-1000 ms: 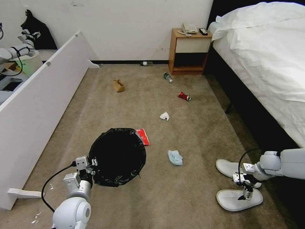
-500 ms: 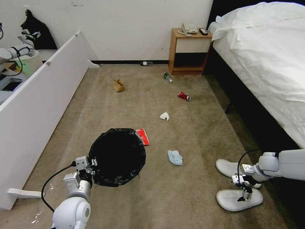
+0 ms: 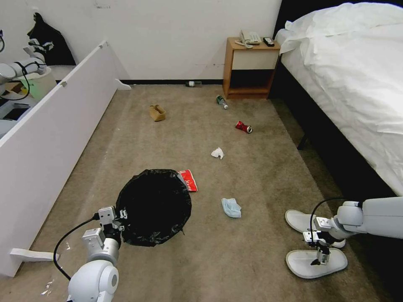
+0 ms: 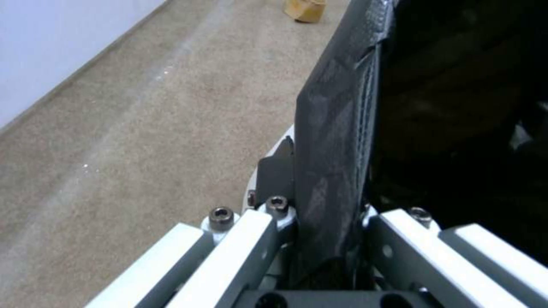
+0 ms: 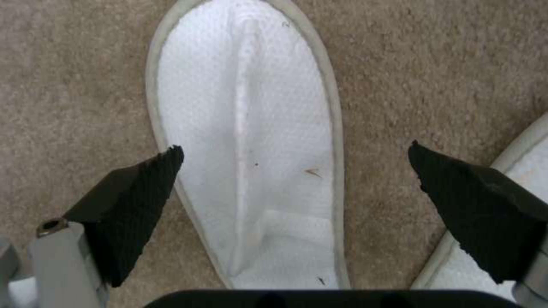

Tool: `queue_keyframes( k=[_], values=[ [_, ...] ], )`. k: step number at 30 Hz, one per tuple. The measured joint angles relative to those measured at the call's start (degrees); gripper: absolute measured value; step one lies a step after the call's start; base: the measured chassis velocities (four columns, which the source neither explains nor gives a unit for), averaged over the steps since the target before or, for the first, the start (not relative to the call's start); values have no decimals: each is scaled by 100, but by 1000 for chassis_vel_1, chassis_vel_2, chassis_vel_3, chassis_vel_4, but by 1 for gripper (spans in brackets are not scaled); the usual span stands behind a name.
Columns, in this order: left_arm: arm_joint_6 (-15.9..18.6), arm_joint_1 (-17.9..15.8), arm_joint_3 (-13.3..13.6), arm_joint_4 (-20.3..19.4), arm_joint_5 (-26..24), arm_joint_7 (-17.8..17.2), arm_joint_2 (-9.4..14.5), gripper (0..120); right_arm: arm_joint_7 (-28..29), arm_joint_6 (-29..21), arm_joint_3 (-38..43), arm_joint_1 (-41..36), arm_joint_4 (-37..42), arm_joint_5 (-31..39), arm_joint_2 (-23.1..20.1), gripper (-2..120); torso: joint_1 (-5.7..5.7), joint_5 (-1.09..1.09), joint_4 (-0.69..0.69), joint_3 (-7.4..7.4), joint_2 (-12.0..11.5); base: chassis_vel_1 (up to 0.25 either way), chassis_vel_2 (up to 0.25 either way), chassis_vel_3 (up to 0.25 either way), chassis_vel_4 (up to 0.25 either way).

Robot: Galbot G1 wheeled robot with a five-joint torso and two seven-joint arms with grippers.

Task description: Pick up the trash bin and place the garbage on the floor into it.

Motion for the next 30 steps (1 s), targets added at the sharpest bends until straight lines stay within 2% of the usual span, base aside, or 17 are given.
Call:
queue_keyframes(
  k=[30],
  values=[
    [-4, -161, 81, 234, 131, 1, -97, 2, -276, 297, 87, -175, -660, 162, -117, 100, 0, 0, 0, 0, 0, 0, 0, 0, 0]
  ],
)
